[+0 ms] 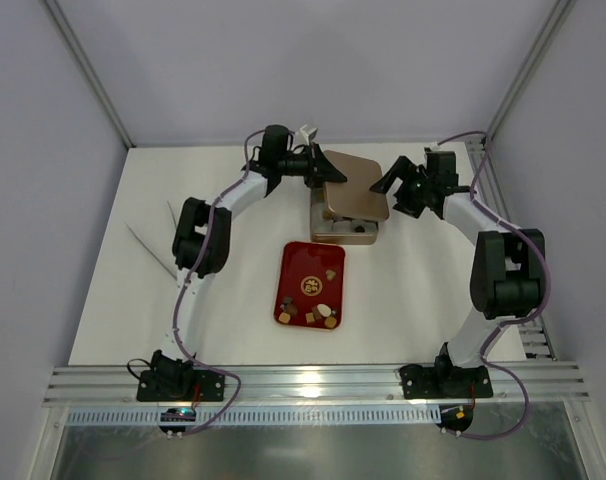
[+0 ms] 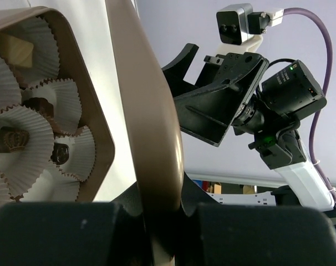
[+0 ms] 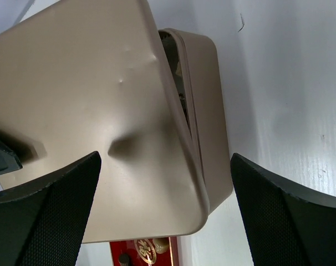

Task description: Pack the chocolate

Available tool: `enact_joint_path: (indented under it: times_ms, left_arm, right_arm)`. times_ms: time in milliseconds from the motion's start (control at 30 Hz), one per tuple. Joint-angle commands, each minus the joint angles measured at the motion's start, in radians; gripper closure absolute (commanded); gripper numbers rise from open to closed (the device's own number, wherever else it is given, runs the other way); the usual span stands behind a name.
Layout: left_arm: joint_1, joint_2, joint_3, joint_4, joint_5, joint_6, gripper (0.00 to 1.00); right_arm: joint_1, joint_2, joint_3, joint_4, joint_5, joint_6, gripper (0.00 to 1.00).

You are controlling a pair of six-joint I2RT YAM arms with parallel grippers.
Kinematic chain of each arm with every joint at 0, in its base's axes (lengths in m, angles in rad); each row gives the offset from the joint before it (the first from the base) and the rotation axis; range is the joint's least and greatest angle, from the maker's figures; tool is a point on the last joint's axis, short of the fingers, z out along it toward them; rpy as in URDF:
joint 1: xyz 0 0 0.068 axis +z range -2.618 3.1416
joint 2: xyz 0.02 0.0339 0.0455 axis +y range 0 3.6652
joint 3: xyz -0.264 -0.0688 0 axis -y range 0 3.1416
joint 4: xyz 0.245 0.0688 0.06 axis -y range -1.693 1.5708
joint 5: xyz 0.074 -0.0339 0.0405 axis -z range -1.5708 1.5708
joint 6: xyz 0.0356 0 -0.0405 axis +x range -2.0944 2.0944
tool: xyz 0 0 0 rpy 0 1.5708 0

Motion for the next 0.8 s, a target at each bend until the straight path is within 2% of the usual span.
enact_joint_path:
  times_ms: [0, 767]
  left_arm:
    - [0.011, 0.003, 0.005, 0.079, 0.048, -0.02, 1.0]
    - [0.046, 0.07, -0.017, 0.028, 0.086, 0.021, 1.0]
  right_arm:
    - [0.01, 0.017, 0.043, 0.037, 0.016, -0.023, 0.02]
    - [0.053, 0.119, 0.097, 0.089, 0.005, -0.025, 0.02]
